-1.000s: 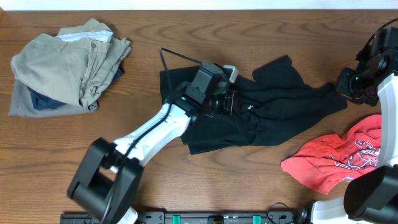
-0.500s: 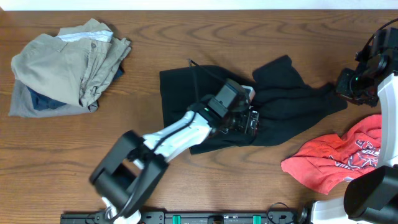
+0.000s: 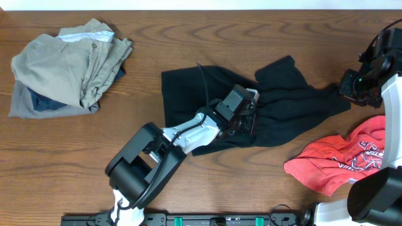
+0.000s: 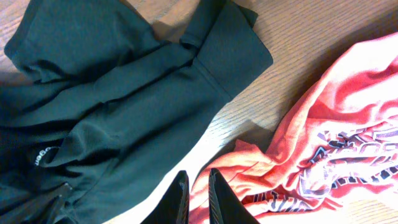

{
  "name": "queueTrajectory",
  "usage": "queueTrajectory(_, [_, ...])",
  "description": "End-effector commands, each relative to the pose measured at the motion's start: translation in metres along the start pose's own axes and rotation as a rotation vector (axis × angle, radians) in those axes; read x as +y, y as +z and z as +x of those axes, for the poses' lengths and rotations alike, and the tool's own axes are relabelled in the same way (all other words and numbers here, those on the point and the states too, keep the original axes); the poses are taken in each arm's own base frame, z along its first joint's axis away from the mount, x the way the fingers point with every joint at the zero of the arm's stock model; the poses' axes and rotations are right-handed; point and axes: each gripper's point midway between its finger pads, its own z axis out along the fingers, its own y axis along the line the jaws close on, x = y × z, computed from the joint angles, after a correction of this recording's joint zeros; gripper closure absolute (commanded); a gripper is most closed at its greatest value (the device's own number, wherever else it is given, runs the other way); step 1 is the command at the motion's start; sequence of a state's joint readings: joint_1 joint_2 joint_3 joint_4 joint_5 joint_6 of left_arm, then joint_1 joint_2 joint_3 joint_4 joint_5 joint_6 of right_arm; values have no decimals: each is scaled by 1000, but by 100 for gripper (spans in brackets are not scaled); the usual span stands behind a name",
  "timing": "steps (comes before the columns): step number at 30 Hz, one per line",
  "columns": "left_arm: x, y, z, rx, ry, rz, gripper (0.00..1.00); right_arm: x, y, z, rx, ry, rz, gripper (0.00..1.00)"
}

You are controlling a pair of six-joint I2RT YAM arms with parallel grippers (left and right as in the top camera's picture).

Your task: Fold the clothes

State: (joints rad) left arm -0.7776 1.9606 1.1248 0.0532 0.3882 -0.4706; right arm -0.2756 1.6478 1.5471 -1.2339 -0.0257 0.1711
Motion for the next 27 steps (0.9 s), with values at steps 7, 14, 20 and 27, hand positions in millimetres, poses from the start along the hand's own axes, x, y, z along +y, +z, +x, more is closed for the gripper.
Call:
queueTrajectory(7, [-28, -152, -114, -398, 48, 68, 94, -2, 2, 1, 5, -16, 11, 88])
queueTrajectory(14, [19, -275, -144, -612, -37, -38, 94, 37, -1, 10, 33, -160, -209, 87])
queueTrajectory(20, [53, -308, -129, -607, -2, -174, 94, 72, 3, 28, 70, -303, -285, 77])
queueTrajectory(27, [77, -351, -138, -725, -7, -304, 94, 122, 30, 74, 162, -512, -324, 76])
